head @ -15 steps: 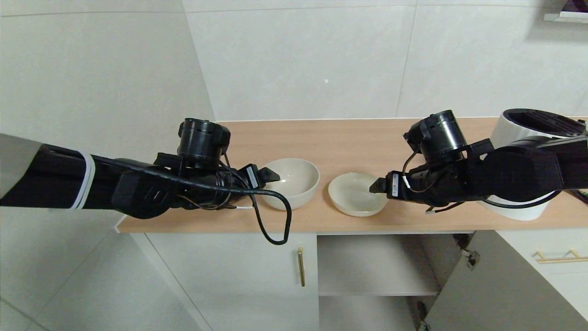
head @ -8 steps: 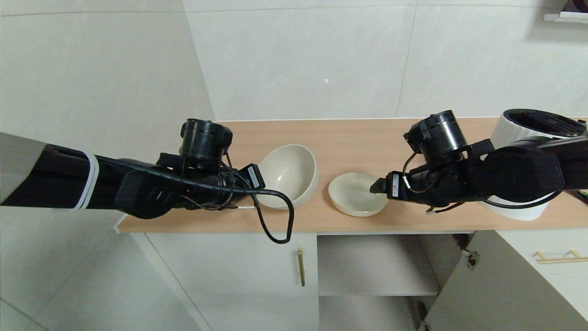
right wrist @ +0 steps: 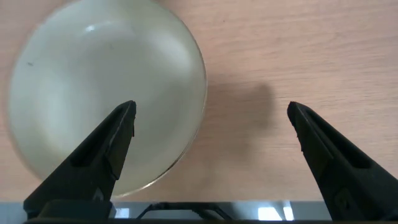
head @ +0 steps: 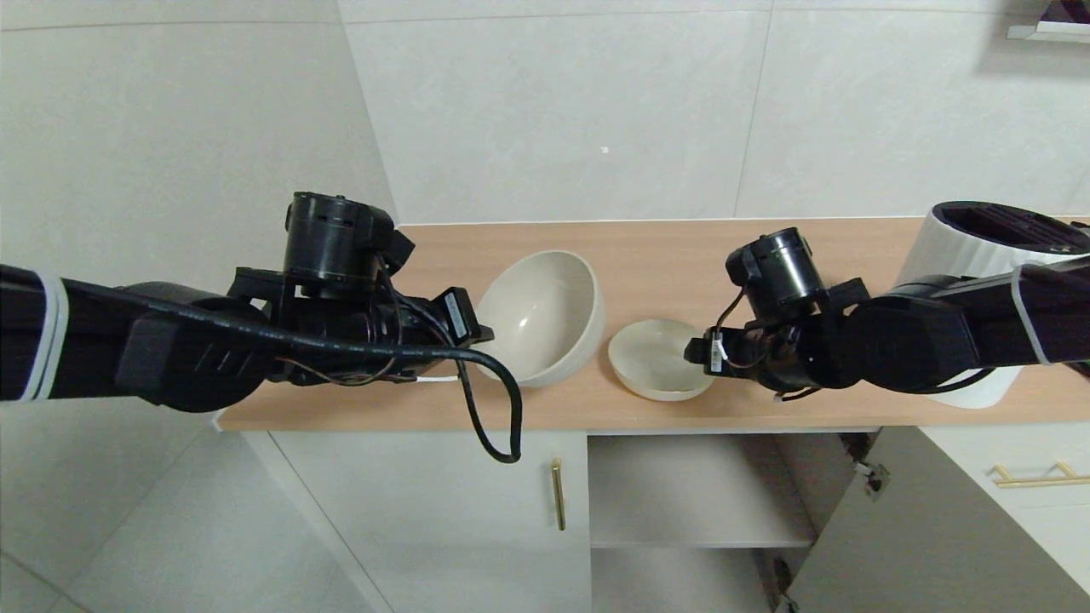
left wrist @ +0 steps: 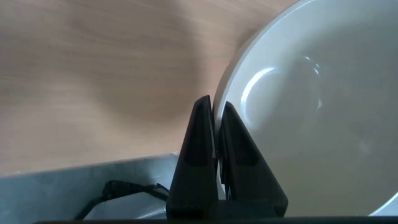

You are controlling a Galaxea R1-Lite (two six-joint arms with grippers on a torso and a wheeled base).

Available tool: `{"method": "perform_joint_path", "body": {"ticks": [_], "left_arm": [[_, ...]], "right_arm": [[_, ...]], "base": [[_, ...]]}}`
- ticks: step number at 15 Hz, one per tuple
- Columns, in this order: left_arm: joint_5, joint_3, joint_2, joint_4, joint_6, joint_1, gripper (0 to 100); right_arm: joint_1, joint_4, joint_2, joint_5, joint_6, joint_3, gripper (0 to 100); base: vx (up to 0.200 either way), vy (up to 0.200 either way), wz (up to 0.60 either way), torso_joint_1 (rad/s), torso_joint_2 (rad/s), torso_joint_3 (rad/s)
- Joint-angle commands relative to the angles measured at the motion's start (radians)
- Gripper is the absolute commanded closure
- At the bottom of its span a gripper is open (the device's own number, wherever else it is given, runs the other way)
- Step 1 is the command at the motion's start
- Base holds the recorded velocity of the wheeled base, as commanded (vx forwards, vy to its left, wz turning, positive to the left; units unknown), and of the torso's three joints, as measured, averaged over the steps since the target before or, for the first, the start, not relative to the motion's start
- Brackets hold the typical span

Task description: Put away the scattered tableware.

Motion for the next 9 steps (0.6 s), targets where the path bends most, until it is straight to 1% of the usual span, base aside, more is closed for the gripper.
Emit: {"method": "perform_joint_path", "body": {"ticks": [1,4,9], "left_arm": [[-0.001,0.005,-0.027,-0.001,0.000,0.001,100],[-0.001,0.003,-0.021,-0.001,0.000,-0.001,100],[-0.003,0.005,-0.018,-0.001,0.001,-0.001,100]], "right_arm": [[0.001,-0.002,0.027,-0.002,0.000,-0.003,0],[-0.002,-0.002,0.058,-0.009,0.005,-0.044,0],[-0.005,-0.002,0.075,-0.011,0.006,-0.070,0]], "base": [[0.000,0.000,0.00,0.000,0.00,0.000],[0.000,0.000,0.00,0.000,0.00,0.000],[0.000,0.000,0.00,0.000,0.00,0.000]]}}
